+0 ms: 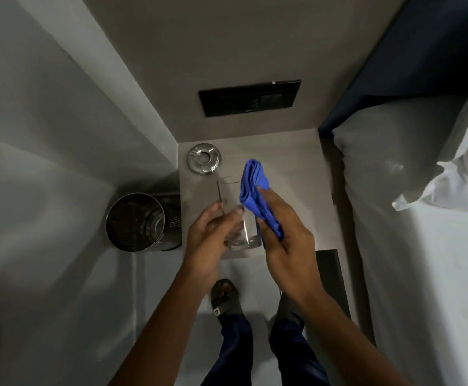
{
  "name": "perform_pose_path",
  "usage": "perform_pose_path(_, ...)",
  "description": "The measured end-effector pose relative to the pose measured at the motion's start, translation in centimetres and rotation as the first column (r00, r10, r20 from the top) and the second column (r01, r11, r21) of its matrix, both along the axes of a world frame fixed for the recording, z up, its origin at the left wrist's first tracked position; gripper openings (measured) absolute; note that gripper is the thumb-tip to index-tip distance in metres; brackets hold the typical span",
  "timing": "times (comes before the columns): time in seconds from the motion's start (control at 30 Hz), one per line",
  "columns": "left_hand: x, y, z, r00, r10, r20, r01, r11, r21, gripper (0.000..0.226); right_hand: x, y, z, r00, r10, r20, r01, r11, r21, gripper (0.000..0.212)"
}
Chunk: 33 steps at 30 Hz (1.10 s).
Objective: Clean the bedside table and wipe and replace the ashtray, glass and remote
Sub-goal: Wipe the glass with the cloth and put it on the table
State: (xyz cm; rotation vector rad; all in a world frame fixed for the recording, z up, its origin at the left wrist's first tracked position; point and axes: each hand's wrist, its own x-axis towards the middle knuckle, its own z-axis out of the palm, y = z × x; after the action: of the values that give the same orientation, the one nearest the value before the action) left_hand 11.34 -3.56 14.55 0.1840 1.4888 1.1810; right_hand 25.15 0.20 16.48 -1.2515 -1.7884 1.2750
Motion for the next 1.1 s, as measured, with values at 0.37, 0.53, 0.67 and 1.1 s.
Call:
perform_pose_path(0.37, -0.4, -0.7, -0.2, 0.986, -0.024, 0.166, 0.028, 0.999, -0.023, 0.059, -0.3, -0.2, -0.7, 0.997, -0.082, 0.004, 0.082, 0.989, -0.122, 0.031)
perform_pose_path(0.53, 0.1, -0.7, 0.2, 0.986, -0.043, 0.159, 0.046, 0.999, -0.018, 0.049, -1.1, 2.3, 0.1, 0.992, -0.123, -0.007, 0.122, 0.988, -0.097, 0.032)
perform_pose_path(0.67, -0.4, 0.4, 0.3, 0.985, 0.029, 0.168, -0.026, 0.999, -0.021, 0.05, -0.9, 1.6, -0.3, 0.998, -0.062, -0.008, 0.061, 0.99, -0.126, 0.036)
perform_pose_path(1.1, 1.3, 1.5, -0.1, 0.69, 0.388, 0.611, -0.411, 0.905, -0.11, 0.05, -0.3, -2.2, -0.7, 0.915, 0.146, 0.377, -0.266, 0.919, 0.29, 0.061)
